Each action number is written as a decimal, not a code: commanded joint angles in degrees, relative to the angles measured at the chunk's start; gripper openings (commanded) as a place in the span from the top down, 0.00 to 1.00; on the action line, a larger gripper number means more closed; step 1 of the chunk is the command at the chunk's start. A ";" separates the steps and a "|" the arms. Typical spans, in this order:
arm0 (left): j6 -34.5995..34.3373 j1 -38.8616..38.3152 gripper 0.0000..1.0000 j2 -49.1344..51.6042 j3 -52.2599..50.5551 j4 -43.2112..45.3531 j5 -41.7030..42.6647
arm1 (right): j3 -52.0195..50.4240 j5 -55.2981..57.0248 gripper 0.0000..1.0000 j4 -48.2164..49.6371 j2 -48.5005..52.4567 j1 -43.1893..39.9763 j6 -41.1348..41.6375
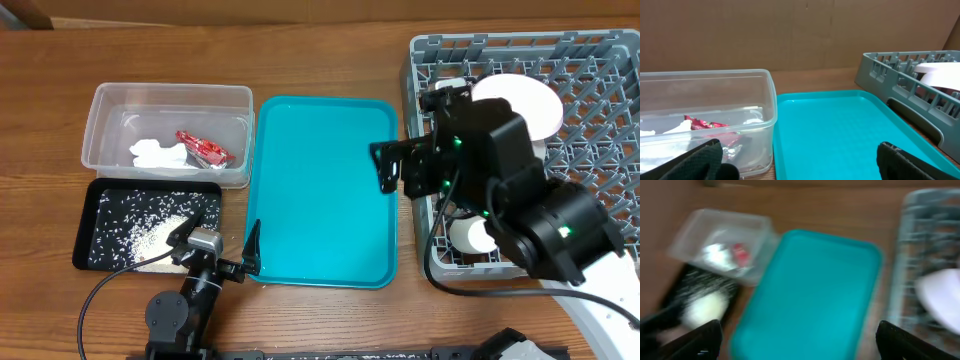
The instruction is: Sort waste into correct bins and load items into the dishwasher
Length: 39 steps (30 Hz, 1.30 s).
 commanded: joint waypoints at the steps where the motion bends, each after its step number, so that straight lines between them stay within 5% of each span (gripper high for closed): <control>1: 0.48 0.35 0.00 -0.44 -0.20 0.02 0.52 | 1.36 -11.91 0.00 -1.99 -0.35 0.26 0.33; 9: 0.48 0.35 0.00 -0.44 -0.20 0.04 0.52 | 1.36 -11.54 0.00 -9.73 -0.33 -0.39 2.93; 14: 0.48 0.35 0.00 -0.44 -0.20 0.04 0.52 | 1.36 -9.46 0.00 -4.83 -1.86 -2.08 -8.59; 20: 0.48 0.35 0.00 -0.44 -0.20 0.04 0.52 | 1.36 -4.63 0.00 -2.78 -8.50 -7.04 -10.88; 29: 0.48 0.35 0.00 -0.44 -0.20 0.04 0.50 | 0.61 -2.78 0.00 -2.16 -17.40 -13.05 -25.05; 34: 0.48 0.35 0.00 -0.44 -0.20 0.04 0.50 | -7.19 -2.80 0.00 0.59 -25.05 -16.83 -25.35; 39: 0.48 0.35 0.00 -0.44 -0.20 0.02 0.50 | -25.59 -2.97 0.00 11.85 -35.76 -17.16 -25.33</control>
